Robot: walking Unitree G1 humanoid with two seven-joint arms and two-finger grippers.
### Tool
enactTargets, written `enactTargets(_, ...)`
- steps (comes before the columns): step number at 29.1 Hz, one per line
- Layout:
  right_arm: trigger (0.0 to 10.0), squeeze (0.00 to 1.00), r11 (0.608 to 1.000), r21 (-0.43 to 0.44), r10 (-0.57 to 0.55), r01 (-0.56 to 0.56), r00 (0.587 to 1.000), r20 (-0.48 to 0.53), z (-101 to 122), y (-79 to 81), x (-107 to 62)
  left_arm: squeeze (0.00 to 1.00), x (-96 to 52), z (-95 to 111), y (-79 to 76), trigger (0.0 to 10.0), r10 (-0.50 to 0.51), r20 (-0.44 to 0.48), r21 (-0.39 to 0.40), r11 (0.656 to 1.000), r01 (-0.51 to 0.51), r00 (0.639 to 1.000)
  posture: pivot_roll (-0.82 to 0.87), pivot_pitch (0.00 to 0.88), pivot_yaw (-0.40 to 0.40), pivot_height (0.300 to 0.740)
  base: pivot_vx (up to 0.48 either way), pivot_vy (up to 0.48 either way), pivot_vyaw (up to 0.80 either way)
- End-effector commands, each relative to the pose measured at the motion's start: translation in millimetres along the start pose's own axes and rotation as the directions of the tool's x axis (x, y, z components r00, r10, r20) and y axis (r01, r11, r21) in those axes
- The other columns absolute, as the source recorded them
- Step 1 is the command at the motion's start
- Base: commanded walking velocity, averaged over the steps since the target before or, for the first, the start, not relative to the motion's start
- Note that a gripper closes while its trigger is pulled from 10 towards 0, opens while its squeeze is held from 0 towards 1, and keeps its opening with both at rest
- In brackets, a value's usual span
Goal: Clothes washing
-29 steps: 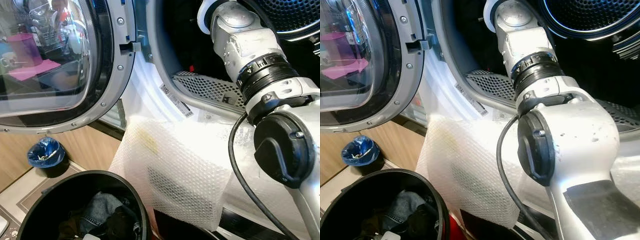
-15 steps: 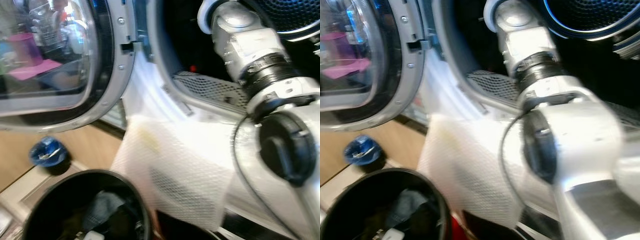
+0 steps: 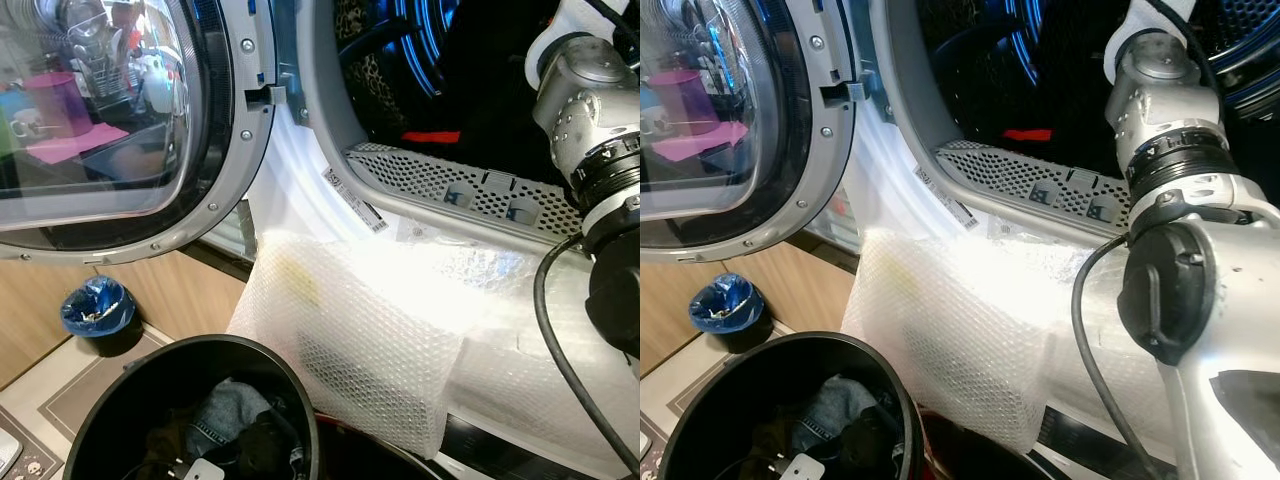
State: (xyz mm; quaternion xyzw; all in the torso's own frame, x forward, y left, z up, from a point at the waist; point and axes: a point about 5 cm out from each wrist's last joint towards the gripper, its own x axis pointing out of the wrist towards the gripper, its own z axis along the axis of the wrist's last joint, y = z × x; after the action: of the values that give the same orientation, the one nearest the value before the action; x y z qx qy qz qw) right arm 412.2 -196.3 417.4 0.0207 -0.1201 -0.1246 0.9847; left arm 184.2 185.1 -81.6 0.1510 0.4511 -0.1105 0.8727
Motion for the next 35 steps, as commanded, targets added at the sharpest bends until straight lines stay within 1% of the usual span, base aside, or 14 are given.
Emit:
enactTargets(1,10.0,0.00,0.999,0.040,-0.008,0.005,0.997,0.082,28.0,-4.7,-1.3,0.00,-0.8,-14.6,-34.6,10.0,-0.129,-0.055,-0.012,0.992,0.129,0.990,-0.03,0.027,-0.051,0.740,0.000,0.000,0.00)
enactTargets(4,10.0,0.00,1.000,0.014,-0.018,0.017,0.994,0.105,36.0,-16.9,-1.1,0.00,-0.7,-14.3,-36.5,10.0,-0.134,-0.055,-0.012,0.991,0.133,0.989,-0.05,0.037,-0.047,0.740,0.000,0.000,0.00)
enactTargets(8,10.0,0.00,1.000,0.017,0.005,-0.006,0.997,0.073,27.0,-25.0,0.5,0.00,-0.6,-14.3,-38.1,10.0,-0.142,-0.057,-0.013,0.990,0.142,0.988,-0.06,0.040,-0.046,0.740,0.000,0.000,0.00)
enactTargets(14,10.0,0.00,1.000,0.012,0.025,-0.026,1.000,0.015,9.0,-45.4,2.1,0.00,-1.2,-16.4,-39.2,10.0,-0.150,-0.062,-0.013,0.989,0.150,0.987,-0.07,0.055,-0.038,0.740,0.000,0.000,0.00)
enactTargets(18,10.0,0.00,0.999,0.018,0.029,-0.029,1.000,0.005,6.7,-53.7,2.0,0.00,-1.8,-18.4,-38.2,10.0,-0.148,-0.065,-0.015,0.989,0.147,0.987,-0.07,0.066,-0.033,0.740,0.000,0.000,0.00)
enactTargets(19,10.0,0.00,0.998,0.053,0.031,-0.032,0.999,0.012,8.9,-65.3,1.2,0.00,-2.5,-21.0,-37.6,10.0,-0.148,-0.071,-0.013,0.989,0.148,0.986,-0.07,0.075,-0.025,0.740,0.000,0.000,0.00)
enactTargets(21,10.0,0.00,0.994,0.094,0.061,-0.063,0.998,0.022,9.6,-75.9,-0.1,0.00,-3.2,-23.2,-37.1,10.0,-0.149,-0.074,-0.012,0.989,0.149,0.986,-0.08,0.085,-0.019,0.740,0.000,0.000,0.00)
enactTargets(23,10.0,0.00,0.994,0.094,0.061,-0.063,0.998,0.022,9.6,-75.9,-0.1,0.00,-3.2,-23.2,-37.1,10.0,-0.149,-0.074,-0.012,0.989,0.149,0.986,-0.08,0.085,-0.019,0.740,0.000,0.000,0.00)
enactTargets(24,10.0,0.00,0.983,0.131,0.127,-0.130,0.991,0.028,7.8,-76.7,-1.2,0.00,-3.8,-25.1,-36.1,10.0,-0.149,-0.078,-0.010,0.989,0.149,0.986,-0.08,0.092,-0.011,0.740,0.000,0.000,0.00)
enactTargets(25,10.0,0.00,0.983,0.131,0.127,-0.130,0.991,0.028,7.8,-76.7,-1.2,0.00,-3.8,-25.1,-36.1,10.0,-0.149,-0.078,-0.010,0.989,0.149,0.986,-0.08,0.092,-0.011,0.740,0.000,0.000,0.00)
enactTargets(28,10.0,0.00,0.951,0.178,0.243,-0.251,0.968,0.064,3.7,-78.7,-5.8,0.00,-4.9,-28.6,-33.8,10.0,-0.150,-0.086,-0.005,0.989,0.150,0.985,-0.08,0.100,0.004,0.740,0.000,0.000,0.00)
enactTargets(29,10.0,0.00,0.943,0.215,0.240,-0.255,0.966,0.092,4.5,-85.2,-9.3,0.00,-5.4,-29.8,-32.4,10.0,-0.150,-0.087,-0.005,0.989,0.150,0.985,-0.07,0.105,0.011,0.740,0.000,0.000,0.00)
enactTargets(31,10.0,0.00,0.938,0.222,0.250,-0.267,0.963,0.103,4.8,-88.8,-12.0,0.00,-5.6,-30.4,-31.2,10.0,-0.149,-0.087,-0.004,0.989,0.149,0.985,-0.08,0.107,0.015,0.740,0.000,0.000,0.00)
enactTargets(35,10.0,0.00,0.894,0.275,0.319,-0.353,0.934,0.163,5.6,-99.8,-24.8,0.00,-6.4,-32.7,-28.9,10.0,-0.148,-0.094,0.001,0.989,0.149,0.985,-0.08,0.111,0.022,0.740,0.000,0.000,0.00)
